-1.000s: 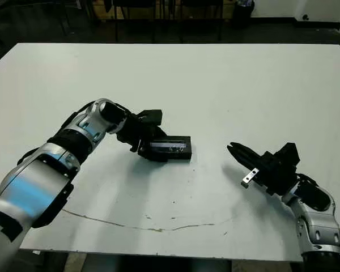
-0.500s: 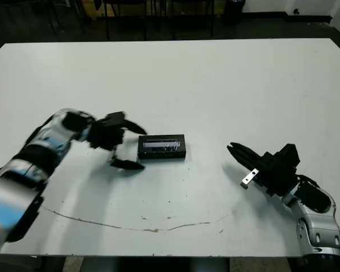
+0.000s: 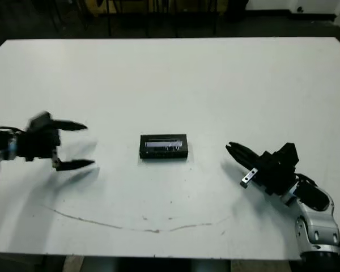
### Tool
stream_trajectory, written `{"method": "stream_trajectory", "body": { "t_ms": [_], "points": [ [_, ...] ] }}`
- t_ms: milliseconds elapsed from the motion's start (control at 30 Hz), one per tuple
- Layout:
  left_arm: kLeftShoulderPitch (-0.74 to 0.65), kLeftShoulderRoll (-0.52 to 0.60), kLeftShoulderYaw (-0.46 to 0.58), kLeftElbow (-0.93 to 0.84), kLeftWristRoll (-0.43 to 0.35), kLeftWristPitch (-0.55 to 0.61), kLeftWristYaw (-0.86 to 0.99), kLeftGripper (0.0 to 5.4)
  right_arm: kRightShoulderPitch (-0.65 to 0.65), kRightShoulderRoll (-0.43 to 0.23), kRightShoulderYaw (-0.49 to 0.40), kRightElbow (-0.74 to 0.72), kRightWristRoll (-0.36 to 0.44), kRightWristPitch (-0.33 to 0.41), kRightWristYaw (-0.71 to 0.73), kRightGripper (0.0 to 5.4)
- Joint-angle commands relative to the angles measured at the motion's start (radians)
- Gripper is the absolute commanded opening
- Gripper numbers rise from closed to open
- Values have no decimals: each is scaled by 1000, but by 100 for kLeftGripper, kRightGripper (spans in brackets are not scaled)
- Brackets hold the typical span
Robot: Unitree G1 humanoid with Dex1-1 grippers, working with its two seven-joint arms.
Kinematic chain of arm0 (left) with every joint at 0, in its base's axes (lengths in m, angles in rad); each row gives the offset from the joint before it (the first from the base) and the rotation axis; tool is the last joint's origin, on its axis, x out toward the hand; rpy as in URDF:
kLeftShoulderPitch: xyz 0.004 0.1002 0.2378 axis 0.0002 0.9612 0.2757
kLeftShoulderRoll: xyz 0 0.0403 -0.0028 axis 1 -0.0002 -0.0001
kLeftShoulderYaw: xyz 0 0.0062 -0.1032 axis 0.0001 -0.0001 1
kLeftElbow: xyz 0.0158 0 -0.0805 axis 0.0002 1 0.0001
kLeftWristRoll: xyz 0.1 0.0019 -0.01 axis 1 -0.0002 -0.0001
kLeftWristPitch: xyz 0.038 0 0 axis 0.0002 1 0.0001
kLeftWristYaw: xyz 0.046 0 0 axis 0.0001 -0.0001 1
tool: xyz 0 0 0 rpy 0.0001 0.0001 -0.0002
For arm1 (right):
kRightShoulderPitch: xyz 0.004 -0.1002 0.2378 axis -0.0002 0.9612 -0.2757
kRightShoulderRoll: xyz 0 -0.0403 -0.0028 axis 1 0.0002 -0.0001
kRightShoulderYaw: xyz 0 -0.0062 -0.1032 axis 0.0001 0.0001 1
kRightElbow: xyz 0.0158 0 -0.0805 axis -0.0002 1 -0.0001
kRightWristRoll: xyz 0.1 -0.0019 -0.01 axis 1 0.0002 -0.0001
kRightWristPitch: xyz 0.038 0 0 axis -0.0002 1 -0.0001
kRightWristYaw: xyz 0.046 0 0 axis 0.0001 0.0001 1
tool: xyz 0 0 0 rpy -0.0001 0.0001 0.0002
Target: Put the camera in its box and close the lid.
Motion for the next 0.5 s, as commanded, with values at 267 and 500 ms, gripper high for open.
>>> {"method": "stream_trajectory", "body": {
  "t_ms": [267, 500],
  "points": [
    [80, -490, -76, -416, -15, 241, 639, 381, 58, 3, 25, -141, -85, 53, -145, 0],
    [35, -596, -275, -308, 89, 251, 700, 244, 92, 9, 26, -224, -91, 123, -224, 0]
  ]
}}
